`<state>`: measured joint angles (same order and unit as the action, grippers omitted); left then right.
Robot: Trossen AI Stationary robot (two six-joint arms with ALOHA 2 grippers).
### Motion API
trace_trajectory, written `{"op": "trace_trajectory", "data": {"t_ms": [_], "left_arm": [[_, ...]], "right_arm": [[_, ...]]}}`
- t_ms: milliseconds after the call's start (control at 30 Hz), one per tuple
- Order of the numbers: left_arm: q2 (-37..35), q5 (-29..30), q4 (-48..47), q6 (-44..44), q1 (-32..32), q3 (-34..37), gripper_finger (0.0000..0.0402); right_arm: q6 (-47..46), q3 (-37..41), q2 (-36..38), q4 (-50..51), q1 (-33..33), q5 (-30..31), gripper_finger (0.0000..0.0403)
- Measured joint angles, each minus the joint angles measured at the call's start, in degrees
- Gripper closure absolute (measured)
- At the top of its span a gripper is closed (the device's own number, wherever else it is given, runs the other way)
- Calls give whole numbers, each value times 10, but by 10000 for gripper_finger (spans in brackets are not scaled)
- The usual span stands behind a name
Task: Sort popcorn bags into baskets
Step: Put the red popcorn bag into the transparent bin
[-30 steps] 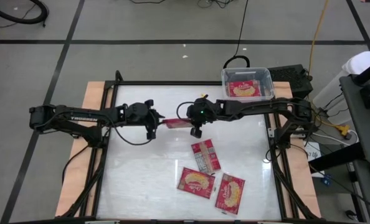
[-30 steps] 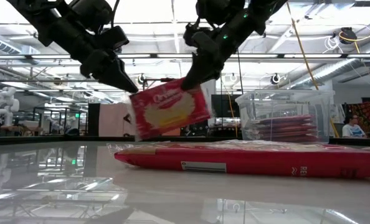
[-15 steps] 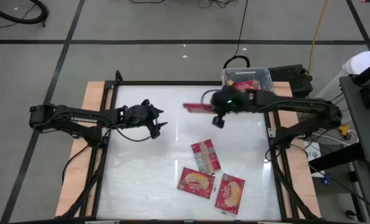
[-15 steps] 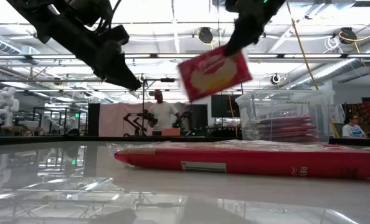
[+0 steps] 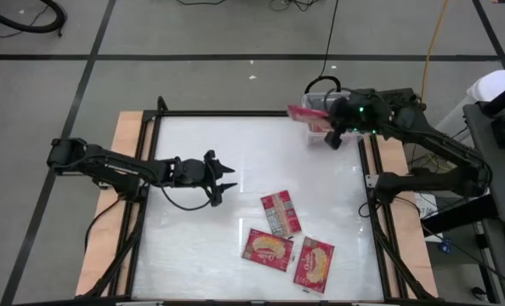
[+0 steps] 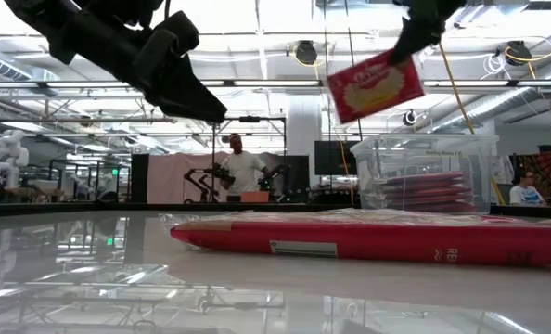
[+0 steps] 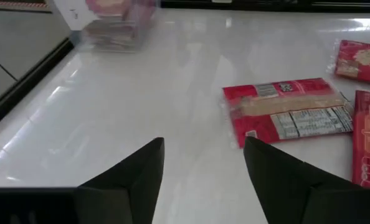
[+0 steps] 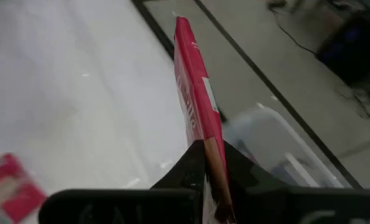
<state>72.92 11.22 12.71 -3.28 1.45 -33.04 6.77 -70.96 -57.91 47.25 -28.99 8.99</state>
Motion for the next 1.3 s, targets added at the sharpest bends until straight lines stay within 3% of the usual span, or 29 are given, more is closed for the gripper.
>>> {"op": "trace_trajectory", "data": {"t_ms": [467, 700, 967, 1300], "left_arm": [[68, 0, 70, -7, 21, 0, 194], [67, 0, 72, 6, 21, 0, 203], [67, -1, 75, 2, 21, 0, 200], [67, -7, 73, 1, 21, 0, 207]], "right_arm": [[40, 0, -41, 61, -181, 24, 392], [37, 0, -61, 67, -248, -148, 392], [31, 0, -93, 94, -309, -196, 392], [44, 0, -131, 64, -329, -191, 371]]}}
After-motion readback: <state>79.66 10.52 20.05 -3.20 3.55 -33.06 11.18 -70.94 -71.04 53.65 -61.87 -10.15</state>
